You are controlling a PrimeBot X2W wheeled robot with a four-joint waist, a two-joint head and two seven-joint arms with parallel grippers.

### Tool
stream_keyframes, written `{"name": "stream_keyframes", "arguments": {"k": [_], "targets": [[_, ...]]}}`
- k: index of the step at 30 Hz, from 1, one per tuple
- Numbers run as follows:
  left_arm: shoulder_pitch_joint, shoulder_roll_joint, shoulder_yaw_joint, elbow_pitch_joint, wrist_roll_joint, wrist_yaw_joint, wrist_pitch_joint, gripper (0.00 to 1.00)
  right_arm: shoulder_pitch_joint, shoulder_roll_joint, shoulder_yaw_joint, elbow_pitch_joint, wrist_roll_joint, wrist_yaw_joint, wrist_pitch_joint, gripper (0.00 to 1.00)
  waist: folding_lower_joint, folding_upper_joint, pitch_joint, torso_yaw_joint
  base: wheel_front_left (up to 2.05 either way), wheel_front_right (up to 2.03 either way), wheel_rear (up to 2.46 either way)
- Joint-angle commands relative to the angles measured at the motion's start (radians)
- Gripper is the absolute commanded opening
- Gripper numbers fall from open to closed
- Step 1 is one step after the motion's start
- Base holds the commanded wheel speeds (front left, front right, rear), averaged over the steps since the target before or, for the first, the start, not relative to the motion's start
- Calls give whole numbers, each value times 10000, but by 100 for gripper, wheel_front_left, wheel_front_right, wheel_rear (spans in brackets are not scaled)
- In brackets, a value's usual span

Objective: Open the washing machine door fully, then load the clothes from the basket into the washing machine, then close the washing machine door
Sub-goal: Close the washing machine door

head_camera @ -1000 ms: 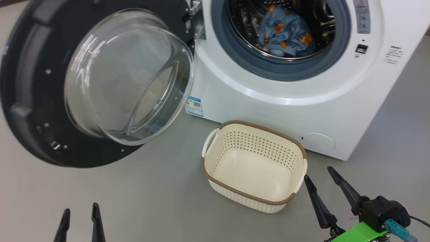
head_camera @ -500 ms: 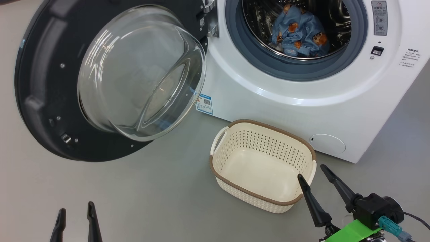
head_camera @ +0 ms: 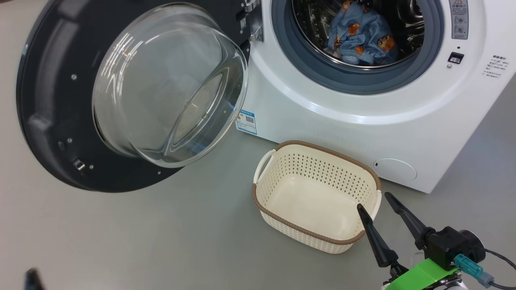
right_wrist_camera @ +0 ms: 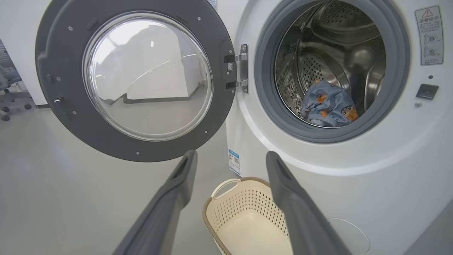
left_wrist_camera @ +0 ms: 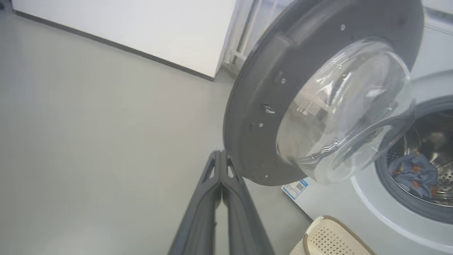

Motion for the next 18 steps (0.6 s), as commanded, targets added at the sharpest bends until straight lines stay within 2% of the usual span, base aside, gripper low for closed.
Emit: {"name": "stream_keyframes", "arguments": {"k": [1, 6, 9, 18], "targets": [[-392, 123, 749, 98, -456, -242, -65, 0, -212, -39, 211, -221, 42, 16, -48, 100, 1, -1, -18, -15, 0, 0, 0], [-925, 133, 2031, 963, -1267, -791, -65, 0, -119, 30, 144, -244, 30, 16, -48, 100, 1, -1, -79, -54, 0, 0, 0], [-1305, 407, 2603, 1410, -2009, -1007, 47, 0, -44, 76, 70, -282, 28, 16, -48, 100, 1, -1, -123, -79, 0, 0, 0], [-2140, 855, 4305, 1897, -4819, -1229, 1065, 0, 125, 150, 9, -344, -5, 16, -48, 100, 1, -1, -160, -216, 0, 0, 0]]}}
